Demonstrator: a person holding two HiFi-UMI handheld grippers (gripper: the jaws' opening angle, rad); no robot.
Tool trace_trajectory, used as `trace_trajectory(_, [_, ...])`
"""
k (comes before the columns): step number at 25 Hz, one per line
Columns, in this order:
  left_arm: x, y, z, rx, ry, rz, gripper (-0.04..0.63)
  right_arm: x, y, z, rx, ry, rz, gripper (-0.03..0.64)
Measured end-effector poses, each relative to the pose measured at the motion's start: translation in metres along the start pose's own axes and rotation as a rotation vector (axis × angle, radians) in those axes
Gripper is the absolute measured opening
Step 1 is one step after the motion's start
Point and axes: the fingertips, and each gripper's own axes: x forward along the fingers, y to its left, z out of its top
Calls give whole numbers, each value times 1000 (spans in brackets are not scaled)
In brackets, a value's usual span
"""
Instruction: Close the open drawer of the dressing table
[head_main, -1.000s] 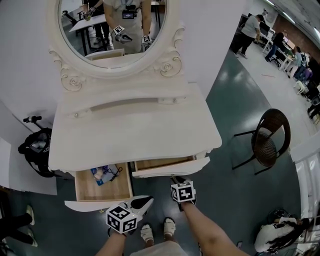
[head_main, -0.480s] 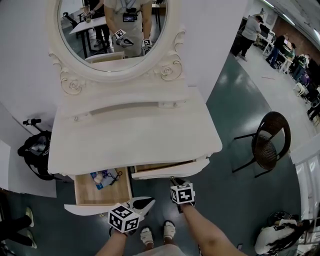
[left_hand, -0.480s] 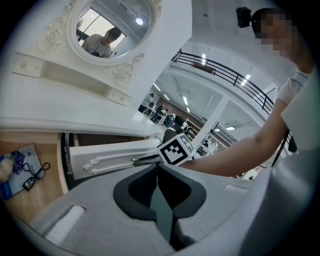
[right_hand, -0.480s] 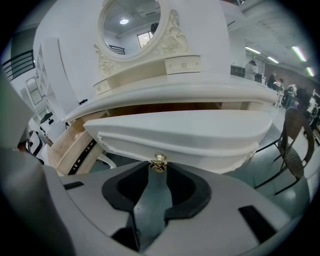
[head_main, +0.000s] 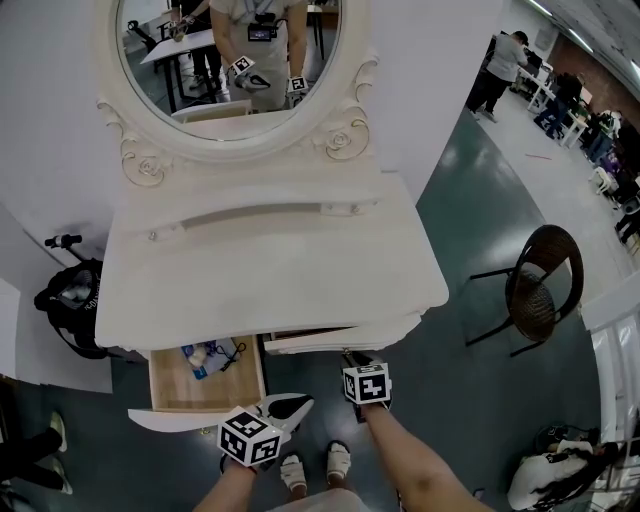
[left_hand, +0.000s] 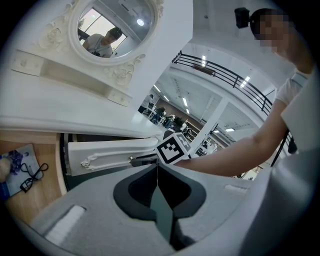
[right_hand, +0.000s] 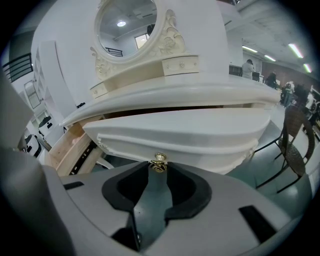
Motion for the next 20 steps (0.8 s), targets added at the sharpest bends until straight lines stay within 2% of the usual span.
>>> trace_trajectory(20, [5, 5, 9, -3, -12, 1, 9, 13, -3, 16, 4, -12, 7, 124])
